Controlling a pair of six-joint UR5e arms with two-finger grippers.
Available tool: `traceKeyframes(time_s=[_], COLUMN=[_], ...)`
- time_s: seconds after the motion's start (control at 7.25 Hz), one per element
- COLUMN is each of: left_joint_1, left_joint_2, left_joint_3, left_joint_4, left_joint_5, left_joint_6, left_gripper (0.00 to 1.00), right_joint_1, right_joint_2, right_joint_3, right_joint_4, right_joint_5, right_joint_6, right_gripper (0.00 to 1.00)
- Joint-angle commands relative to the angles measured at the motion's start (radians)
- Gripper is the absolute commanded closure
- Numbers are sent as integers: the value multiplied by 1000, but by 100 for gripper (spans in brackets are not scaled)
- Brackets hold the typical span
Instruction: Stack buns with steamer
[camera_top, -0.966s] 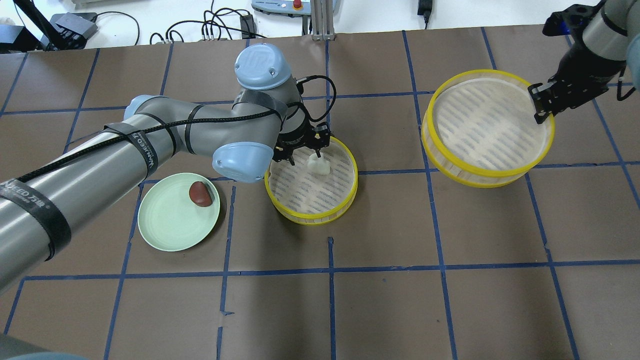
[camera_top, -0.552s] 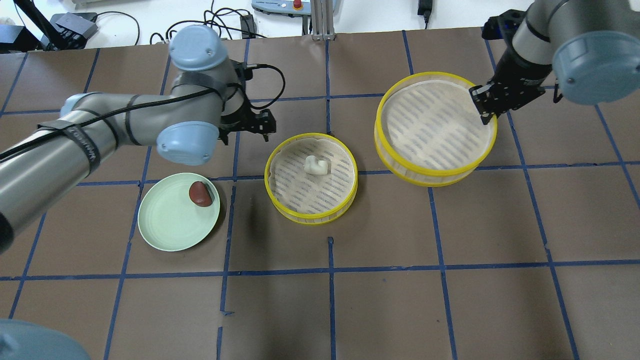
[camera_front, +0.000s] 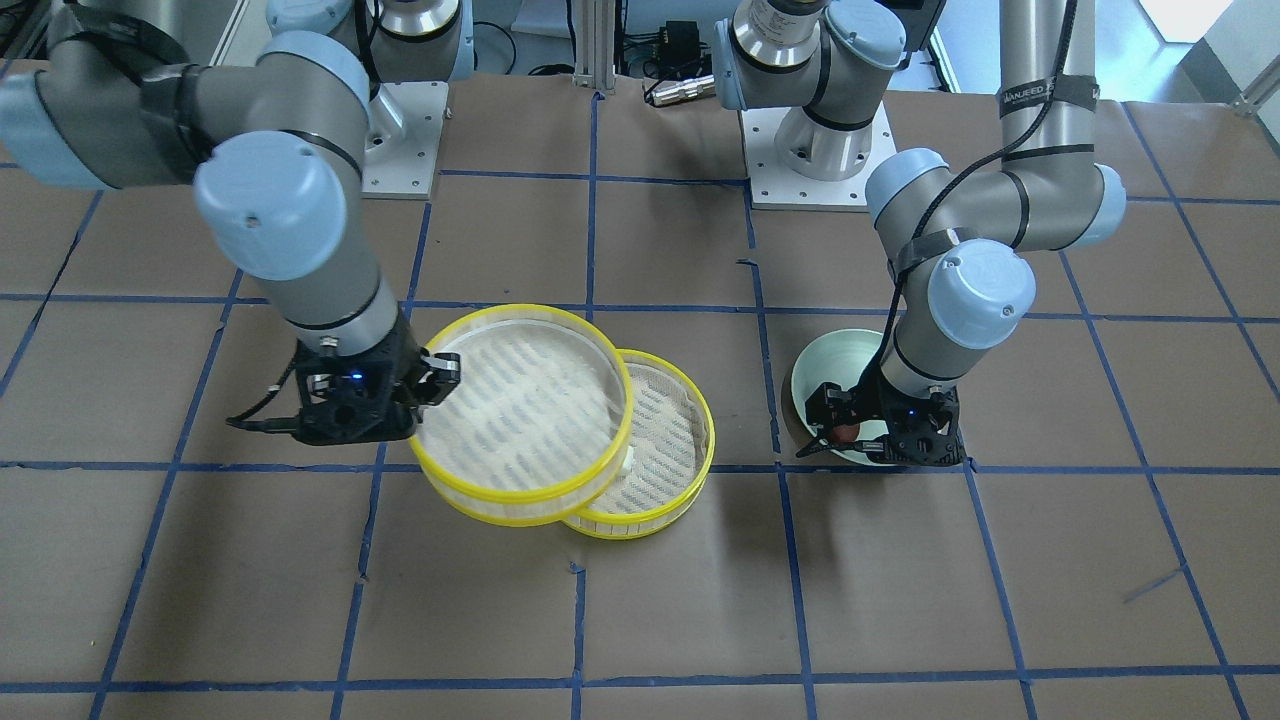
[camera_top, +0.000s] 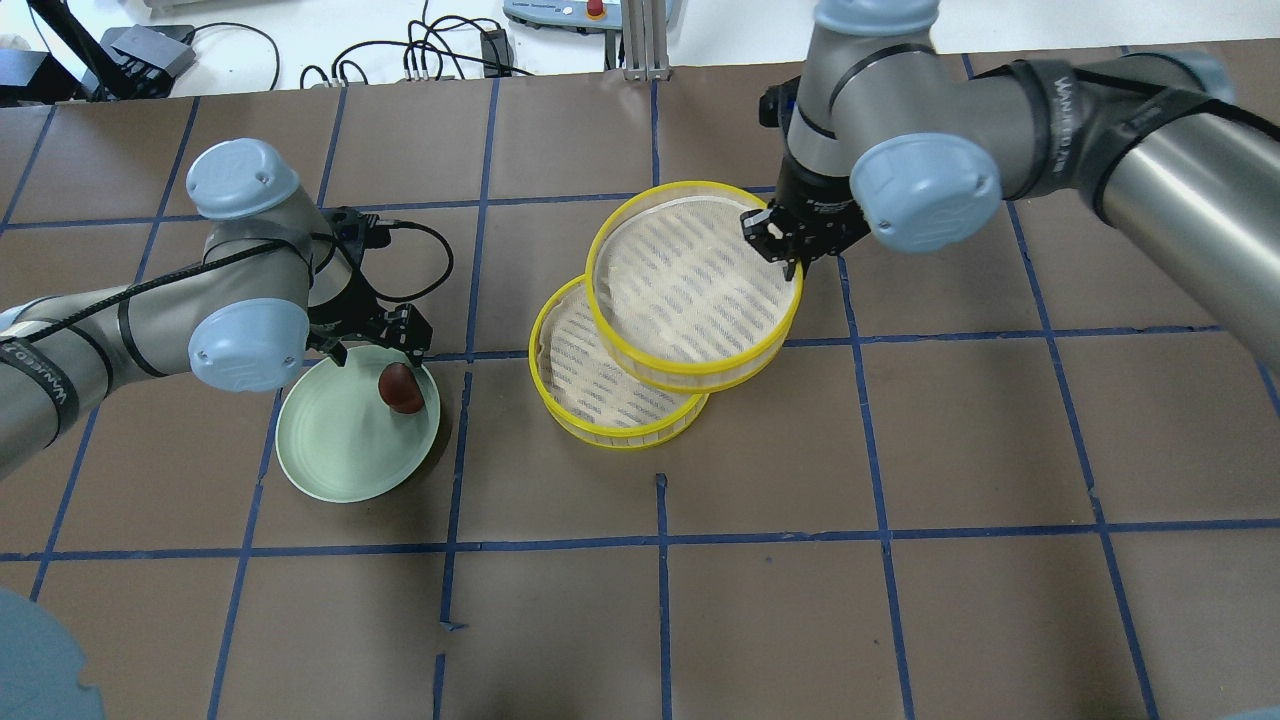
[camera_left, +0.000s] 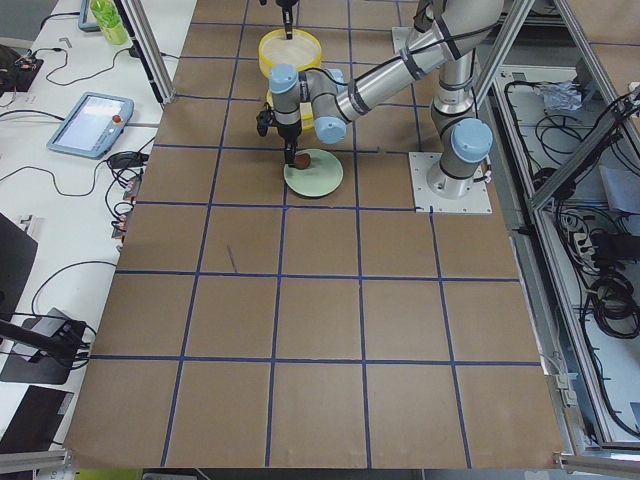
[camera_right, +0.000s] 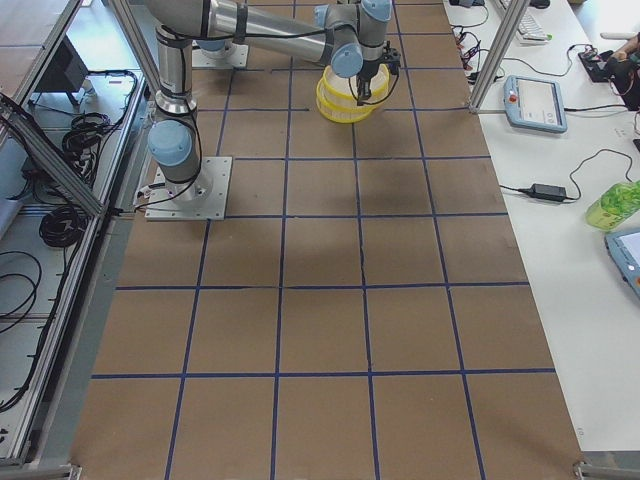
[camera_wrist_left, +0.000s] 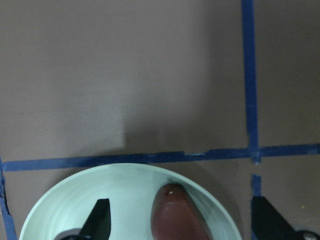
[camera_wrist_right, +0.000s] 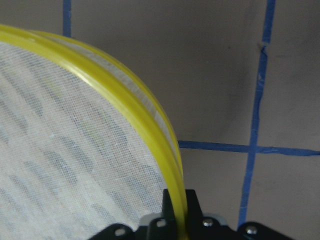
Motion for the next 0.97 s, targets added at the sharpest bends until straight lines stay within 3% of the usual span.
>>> traceKeyframes(time_s=[0.0, 0.28, 0.41, 0.55, 0.69, 0.83], left_joint_1=[8, 5, 5, 5, 5, 5], left_joint_2=[-6, -11, -16, -16, -20, -17], left_joint_3=[-17, -18, -23, -34, -37, -31], left_joint_4=[-4, -2, -2, -2, -7, -7], left_joint_5=[-3, -11, -11, -9, -11, -9], left_joint_6=[-34, -65, -61, -64, -69, -92], left_gripper=[5, 5, 14, 47, 70, 85], right_joint_1=[88, 99, 99, 99, 100, 102], right_joint_2=[75, 83, 89, 90, 95, 95], right_joint_3=[-15, -13, -12, -7, -1, -1], right_joint_4=[-38, -43, -43, -49, -51, -49], right_joint_5=[-7, -10, -11, -4, -2, 0], right_joint_6=[79, 113, 111, 113, 113, 113], right_gripper=[98, 98, 98, 97, 97, 97])
